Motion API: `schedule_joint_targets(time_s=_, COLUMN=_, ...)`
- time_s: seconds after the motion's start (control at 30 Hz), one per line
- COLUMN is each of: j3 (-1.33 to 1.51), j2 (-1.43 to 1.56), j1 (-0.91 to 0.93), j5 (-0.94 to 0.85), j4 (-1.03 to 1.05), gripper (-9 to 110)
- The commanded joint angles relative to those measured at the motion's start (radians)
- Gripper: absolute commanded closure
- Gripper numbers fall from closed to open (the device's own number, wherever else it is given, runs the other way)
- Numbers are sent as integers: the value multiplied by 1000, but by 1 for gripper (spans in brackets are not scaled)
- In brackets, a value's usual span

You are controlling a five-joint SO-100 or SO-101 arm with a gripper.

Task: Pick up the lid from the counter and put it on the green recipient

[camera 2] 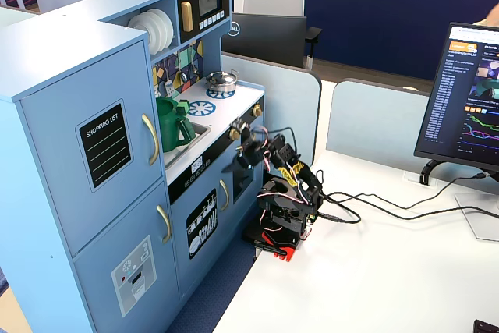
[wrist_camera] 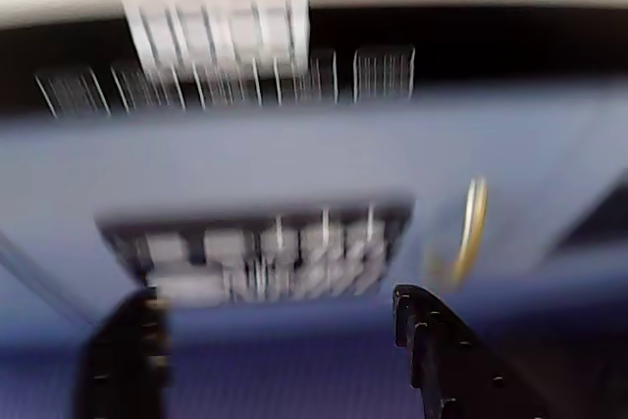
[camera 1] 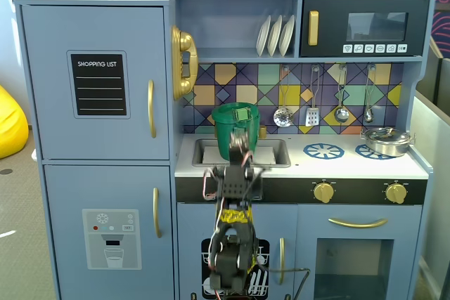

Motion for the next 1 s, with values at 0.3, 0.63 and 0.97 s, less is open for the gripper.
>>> schedule_joint_targets(time_s=0.3, j3=635, j2=51, j1=-115, j5=127, j4=-156, gripper=98)
schedule_joint_targets(time_s=0.63, j3=658, j2=178, j1=-95, j5=158, j4=175, gripper=97)
schedule_joint_targets(time_s=0.97, j3=658, j2=178, j1=-89, j5=195, j4=222, gripper=96)
